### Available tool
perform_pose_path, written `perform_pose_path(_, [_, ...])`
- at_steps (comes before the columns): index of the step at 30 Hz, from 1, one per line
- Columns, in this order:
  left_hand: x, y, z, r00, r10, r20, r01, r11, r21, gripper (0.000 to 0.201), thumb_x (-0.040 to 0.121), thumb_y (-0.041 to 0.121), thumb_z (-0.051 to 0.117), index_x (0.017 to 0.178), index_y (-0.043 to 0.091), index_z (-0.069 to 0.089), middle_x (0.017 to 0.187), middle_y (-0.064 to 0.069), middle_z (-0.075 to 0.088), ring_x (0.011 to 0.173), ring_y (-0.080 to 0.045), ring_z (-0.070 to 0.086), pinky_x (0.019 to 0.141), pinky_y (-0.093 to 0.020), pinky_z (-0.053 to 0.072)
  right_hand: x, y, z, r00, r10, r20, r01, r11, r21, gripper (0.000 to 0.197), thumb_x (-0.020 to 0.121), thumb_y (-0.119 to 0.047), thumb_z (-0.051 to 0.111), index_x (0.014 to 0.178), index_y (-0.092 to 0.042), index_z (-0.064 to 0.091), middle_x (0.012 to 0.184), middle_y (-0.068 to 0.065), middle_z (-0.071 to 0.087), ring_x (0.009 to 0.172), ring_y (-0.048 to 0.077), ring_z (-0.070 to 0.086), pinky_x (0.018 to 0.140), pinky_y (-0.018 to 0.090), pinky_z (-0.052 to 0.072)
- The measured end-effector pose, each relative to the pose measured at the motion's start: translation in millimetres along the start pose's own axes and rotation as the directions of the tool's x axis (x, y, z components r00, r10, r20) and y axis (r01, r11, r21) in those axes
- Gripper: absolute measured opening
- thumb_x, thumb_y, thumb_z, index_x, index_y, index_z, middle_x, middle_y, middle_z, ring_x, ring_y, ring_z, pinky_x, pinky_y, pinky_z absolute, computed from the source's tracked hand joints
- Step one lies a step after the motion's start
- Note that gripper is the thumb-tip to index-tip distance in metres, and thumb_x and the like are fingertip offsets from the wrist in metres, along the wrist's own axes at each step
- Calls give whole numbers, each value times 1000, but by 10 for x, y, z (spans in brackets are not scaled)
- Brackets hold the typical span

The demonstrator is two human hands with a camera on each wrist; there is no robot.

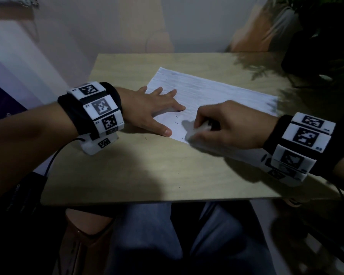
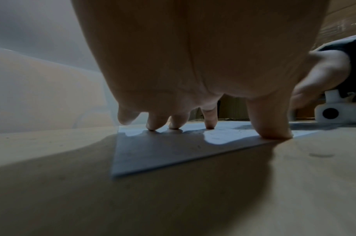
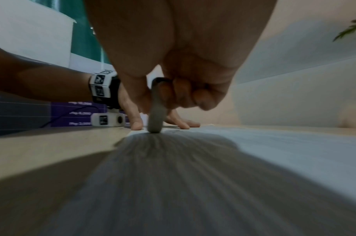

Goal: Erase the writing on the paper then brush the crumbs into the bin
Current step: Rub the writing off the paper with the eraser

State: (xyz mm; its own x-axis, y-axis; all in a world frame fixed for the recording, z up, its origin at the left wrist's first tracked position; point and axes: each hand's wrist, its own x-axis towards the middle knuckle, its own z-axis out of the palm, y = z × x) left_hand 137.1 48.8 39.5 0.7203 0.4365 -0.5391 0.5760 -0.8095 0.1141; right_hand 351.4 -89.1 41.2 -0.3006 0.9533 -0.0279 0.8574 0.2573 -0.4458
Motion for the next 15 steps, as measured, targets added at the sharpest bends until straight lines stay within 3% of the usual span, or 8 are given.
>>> perform_pose_path(2, [-4,-2,-2,1000,0,0,0,1000,-1,87,88,75,48,158,51,2,168,8,-23,155,-23,-20,125,-54,-10,-19,-29,-9,997,-11,76,7,998,60,33,81,-58,60,93,-28,65,77,-15,65,72,-1,58,63,15,41])
perform_pose_path(3, [-6,0,-5,1000,0,2,0,1000,-1,87,88,74,48,158,51,3,168,7,-23,155,-24,-20,125,-54,-10,-1,0,-13,999,-5,45,3,999,39,33,82,-58,61,93,-28,66,78,-15,65,73,0,58,64,17,41])
perform_pose_path(7, [-9,6,-7,1000,2,9,-2,1000,-2,91,82,79,44,158,51,2,168,7,-23,155,-24,-20,125,-54,-10,51,92,8,989,22,-146,-42,990,-135,36,87,-58,54,95,-25,65,83,-9,68,77,15,62,70,36,50])
perform_pose_path(11, [-15,15,-16,1000,-1,18,1,1000,-2,93,80,79,43,158,50,2,168,6,-23,155,-24,-19,125,-54,-10,-3,3,35,999,-34,41,33,999,27,35,84,-61,56,95,-28,65,78,-14,66,73,4,59,66,20,44])
perform_pose_path(12, [-17,17,-21,1000,-2,18,2,1000,1,93,80,79,43,158,50,1,168,6,-24,155,-24,-19,125,-54,-10,14,8,31,999,-35,31,33,999,41,31,86,-57,58,94,-28,65,79,-14,66,73,4,60,66,21,44])
perform_pose_path(15, [-15,22,-24,1000,-1,26,1,1000,10,94,79,80,41,158,51,0,168,6,-25,155,-24,-20,125,-54,-10,62,61,24,995,-8,-101,1,998,-69,27,91,-52,56,94,-27,65,81,-12,67,73,8,60,69,35,50])
